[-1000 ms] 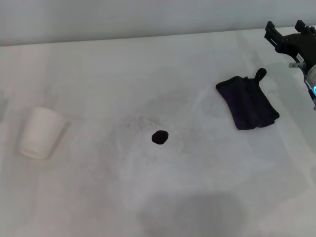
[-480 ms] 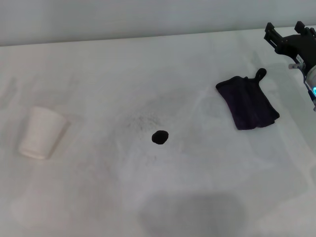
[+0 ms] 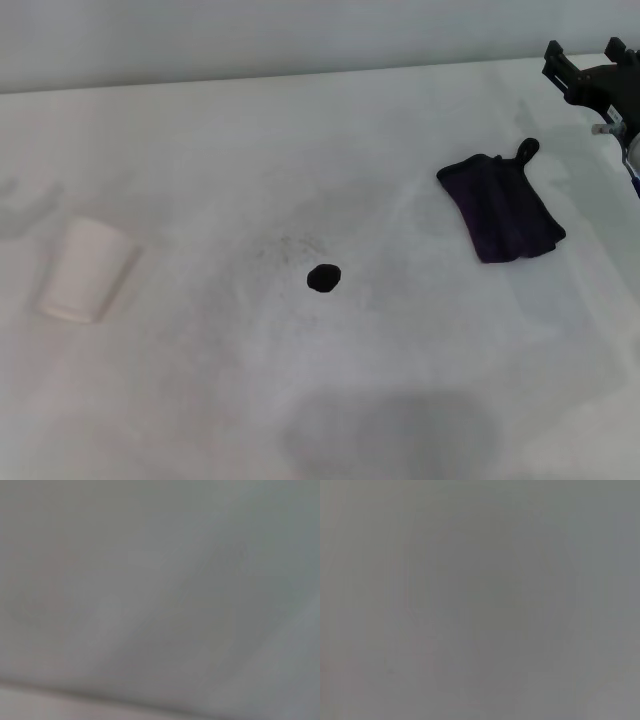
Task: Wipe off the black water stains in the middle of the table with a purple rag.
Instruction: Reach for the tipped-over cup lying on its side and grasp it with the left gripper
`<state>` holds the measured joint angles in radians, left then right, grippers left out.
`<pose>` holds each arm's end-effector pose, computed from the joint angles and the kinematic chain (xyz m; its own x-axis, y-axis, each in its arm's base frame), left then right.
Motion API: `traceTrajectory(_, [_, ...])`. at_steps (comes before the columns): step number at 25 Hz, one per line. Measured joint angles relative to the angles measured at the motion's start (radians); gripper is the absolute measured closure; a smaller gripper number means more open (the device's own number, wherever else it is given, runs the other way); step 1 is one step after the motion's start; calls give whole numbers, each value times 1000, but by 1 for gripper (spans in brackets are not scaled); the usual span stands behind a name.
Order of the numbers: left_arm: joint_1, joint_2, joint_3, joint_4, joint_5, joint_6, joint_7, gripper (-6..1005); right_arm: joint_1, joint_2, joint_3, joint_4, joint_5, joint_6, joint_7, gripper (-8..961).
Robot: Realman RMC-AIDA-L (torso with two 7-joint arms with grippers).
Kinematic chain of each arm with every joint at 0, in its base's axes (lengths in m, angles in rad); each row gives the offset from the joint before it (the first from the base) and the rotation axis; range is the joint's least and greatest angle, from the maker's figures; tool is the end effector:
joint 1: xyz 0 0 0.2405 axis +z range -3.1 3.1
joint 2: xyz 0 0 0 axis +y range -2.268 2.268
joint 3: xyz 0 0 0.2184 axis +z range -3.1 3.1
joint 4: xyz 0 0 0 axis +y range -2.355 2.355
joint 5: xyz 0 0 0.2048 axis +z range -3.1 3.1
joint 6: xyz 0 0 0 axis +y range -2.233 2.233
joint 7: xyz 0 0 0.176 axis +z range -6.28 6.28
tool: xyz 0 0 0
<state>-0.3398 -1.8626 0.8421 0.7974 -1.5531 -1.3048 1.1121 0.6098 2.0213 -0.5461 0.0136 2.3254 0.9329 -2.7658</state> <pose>-0.2734 0.3571 0.1185 0.3320 0.5502 0.7662 0.9111 -0.3975 -0.1093 0.3218 0.3909 0.0331 0.6426 -0.1259 -0.7558 -0.7643 -0.0356 -0.6439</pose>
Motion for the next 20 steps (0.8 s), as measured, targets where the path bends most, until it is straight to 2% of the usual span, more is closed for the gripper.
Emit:
traceTrajectory(4, [-29, 28, -1, 157, 208, -95, -286, 140, -12, 0, 0, -4, 0, 0, 0, 80])
traceTrajectory(5, [-44, 42, -3, 197, 269, -125, -361, 141, -14, 0, 0, -4, 0, 0, 0, 80])
traceTrajectory(7, [-65, 57, -8, 235, 342, -161, -447, 143, -19, -1, 0, -4, 0, 3, 0, 79])
traceTrajectory(9, [-118, 80, -16, 279, 478, -237, -581, 145, -24, -1, 0, -4, 0, 4, 0, 79])
traceTrajectory(12, [-208, 94, -16, 295, 653, -348, -688, 146, -31, -2, 0, -5, 0, 3, 0, 79])
traceTrajectory(14, [-280, 90, -12, 293, 758, -422, -721, 147, -33, -1, 0, -5, 0, 3, 0, 80])
traceTrajectory(15, [-353, 67, -1, 291, 853, -485, -731, 147, -33, -1, 0, -5, 0, 3, 0, 80])
traceTrajectory(16, [-353, 67, -1, 291, 853, -485, -731, 147, -33, -1, 0, -5, 0, 3, 0, 81])
traceTrajectory(17, [-374, 58, 1, 291, 879, -501, -731, 147, -33, -1, 0, -5, 0, 3, 0, 81])
traceTrajectory(20, [-444, 16, 8, 293, 971, -561, -728, 149, -33, 1, 0, -5, 0, 5, 0, 80])
